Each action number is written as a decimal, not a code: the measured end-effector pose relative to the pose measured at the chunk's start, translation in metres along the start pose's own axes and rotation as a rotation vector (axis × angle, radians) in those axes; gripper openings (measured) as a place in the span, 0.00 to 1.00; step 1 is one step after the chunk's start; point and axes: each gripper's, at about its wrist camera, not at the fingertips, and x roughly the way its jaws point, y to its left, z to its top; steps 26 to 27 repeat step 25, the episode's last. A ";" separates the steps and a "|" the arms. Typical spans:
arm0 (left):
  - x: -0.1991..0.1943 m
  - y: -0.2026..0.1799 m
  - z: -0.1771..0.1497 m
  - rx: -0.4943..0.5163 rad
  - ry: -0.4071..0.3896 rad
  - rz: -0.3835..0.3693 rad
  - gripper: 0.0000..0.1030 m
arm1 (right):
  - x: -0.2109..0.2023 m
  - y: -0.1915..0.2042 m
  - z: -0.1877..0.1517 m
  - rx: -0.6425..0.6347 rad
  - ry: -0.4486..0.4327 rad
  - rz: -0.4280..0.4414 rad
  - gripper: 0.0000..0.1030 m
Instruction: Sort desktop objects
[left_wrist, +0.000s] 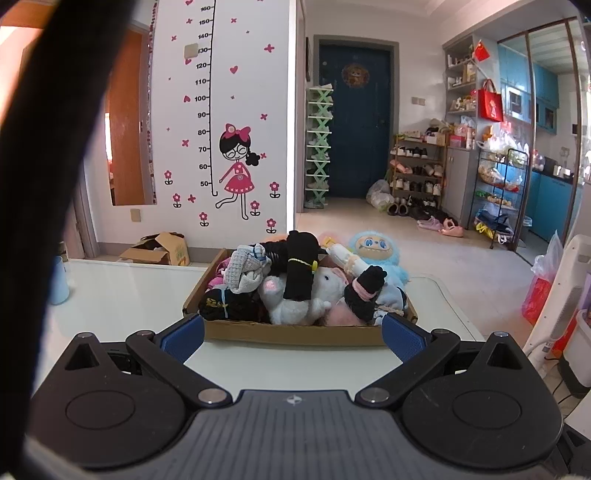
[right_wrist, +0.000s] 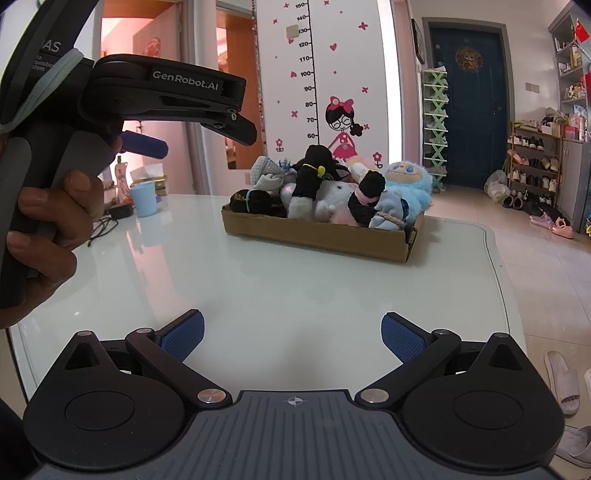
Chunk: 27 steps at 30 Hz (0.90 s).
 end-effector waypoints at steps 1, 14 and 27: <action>0.000 0.000 0.000 0.000 -0.001 0.000 0.99 | 0.001 0.000 0.000 0.000 0.002 0.000 1.00; -0.003 0.003 0.000 -0.014 0.005 -0.033 0.99 | 0.002 0.002 0.000 -0.014 0.003 0.007 1.00; 0.001 0.005 0.000 -0.023 0.015 -0.014 0.99 | 0.004 0.003 -0.001 -0.020 0.008 0.007 1.00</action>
